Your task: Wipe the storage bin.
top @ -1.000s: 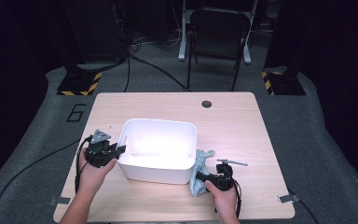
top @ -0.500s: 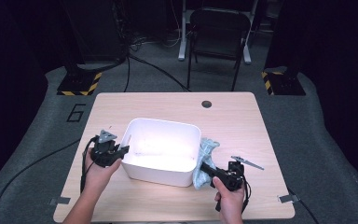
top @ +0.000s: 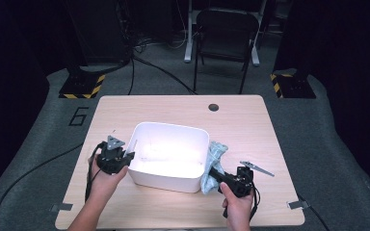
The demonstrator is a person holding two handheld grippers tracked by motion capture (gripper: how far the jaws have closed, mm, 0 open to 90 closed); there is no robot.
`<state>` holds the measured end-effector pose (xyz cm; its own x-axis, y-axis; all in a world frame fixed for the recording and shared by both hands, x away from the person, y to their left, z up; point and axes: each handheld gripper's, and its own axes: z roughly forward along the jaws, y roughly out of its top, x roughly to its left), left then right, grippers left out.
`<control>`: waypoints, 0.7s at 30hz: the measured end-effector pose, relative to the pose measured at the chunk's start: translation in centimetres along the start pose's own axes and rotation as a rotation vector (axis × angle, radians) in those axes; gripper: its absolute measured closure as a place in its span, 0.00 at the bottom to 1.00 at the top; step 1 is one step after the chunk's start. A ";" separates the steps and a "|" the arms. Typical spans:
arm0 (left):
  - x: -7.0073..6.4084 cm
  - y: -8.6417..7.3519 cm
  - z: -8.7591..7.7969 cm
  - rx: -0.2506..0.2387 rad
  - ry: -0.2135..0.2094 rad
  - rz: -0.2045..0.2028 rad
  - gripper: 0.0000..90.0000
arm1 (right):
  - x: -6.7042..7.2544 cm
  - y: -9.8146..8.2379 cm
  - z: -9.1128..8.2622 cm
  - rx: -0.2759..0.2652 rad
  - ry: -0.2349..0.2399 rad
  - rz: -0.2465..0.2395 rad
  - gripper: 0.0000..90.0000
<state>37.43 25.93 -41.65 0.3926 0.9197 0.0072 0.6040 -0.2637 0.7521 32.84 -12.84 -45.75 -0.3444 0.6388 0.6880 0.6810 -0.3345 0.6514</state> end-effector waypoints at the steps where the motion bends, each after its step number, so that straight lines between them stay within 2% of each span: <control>1: -0.1 0.0 -0.1 0.005 0.004 0.003 0.87 | 0.1 0.0 0.0 0.002 -0.002 0.010 0.78; 4: -0.1 -0.1 -0.1 -0.002 0.012 0.002 0.88 | -0.1 -0.1 0.3 -0.002 -0.012 -0.015 0.78; 9: -0.1 -0.2 -0.2 -0.004 0.011 -0.014 0.88 | -0.6 -0.5 0.9 0.012 -0.055 -0.020 0.79; 11: 0.0 -0.2 -0.2 -0.006 0.003 -0.012 0.87 | -1.0 -0.7 1.2 0.026 -0.067 -0.022 0.79; 14: 0.2 -0.3 -0.2 -0.014 -0.001 -0.024 0.85 | -1.9 -1.3 1.9 0.052 -0.088 0.010 0.79; 16: 0.3 -0.3 -0.2 -0.012 -0.011 -0.028 0.85 | -2.2 -1.4 2.1 0.073 -0.096 0.007 0.79; 19: 0.3 -0.3 -0.1 -0.012 -0.012 -0.032 0.85 | -2.5 -1.7 2.6 0.090 -0.118 -0.024 0.79; 21: 0.3 -0.3 -0.1 -0.015 -0.013 -0.039 0.84 | -2.9 -2.0 2.9 0.114 -0.134 -0.023 0.79</control>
<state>37.28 26.30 -41.78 0.3784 0.9251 -0.0307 0.6085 -0.2237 0.7613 34.38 -11.99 -49.94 -0.2772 0.7344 0.6196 0.7456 -0.2423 0.6208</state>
